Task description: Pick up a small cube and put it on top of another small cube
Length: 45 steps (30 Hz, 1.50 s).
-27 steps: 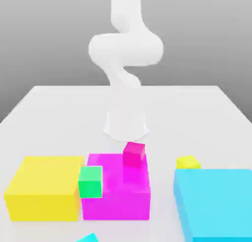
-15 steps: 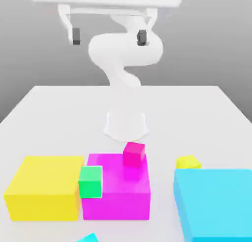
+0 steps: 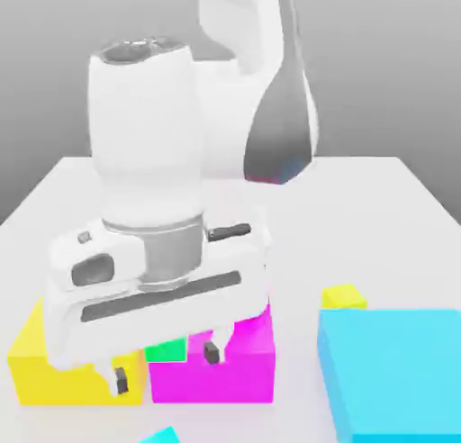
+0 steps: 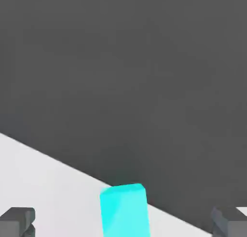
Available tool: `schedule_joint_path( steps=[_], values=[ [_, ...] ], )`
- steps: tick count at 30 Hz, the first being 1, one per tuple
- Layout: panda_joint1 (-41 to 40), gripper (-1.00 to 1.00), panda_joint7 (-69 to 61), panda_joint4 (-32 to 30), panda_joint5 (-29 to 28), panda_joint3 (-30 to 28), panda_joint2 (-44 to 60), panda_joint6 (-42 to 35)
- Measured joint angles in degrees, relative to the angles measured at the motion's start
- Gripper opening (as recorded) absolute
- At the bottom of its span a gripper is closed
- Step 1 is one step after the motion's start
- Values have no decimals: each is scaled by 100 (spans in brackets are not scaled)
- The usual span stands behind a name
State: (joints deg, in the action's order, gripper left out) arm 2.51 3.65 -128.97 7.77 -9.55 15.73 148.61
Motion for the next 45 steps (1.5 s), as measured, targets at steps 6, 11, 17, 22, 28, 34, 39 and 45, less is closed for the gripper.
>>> schedule_joint_path(
  steps=[6, 11, 17, 22, 28, 34, 39, 45],
  values=[
    [-229, 0, -461, 159, 91, 176, 1232, 648],
    [-255, -100, -513, 206, 160, 213, 1440, 792],
    [-173, -100, -432, 105, 39, 104, 1002, 452],
    [-49, -100, -667, -397, -312, 74, -17, -54],
    [78, -100, -1296, -1166, -662, 179, -1245, -508],
    [220, -100, -2031, -1947, -889, 246, -2454, -939],
    [364, -100, -2686, -2603, -1026, 295, -3450, -1278],
    [597, -100, -3483, -3397, -1181, 324, -4640, -1654]
  ],
)
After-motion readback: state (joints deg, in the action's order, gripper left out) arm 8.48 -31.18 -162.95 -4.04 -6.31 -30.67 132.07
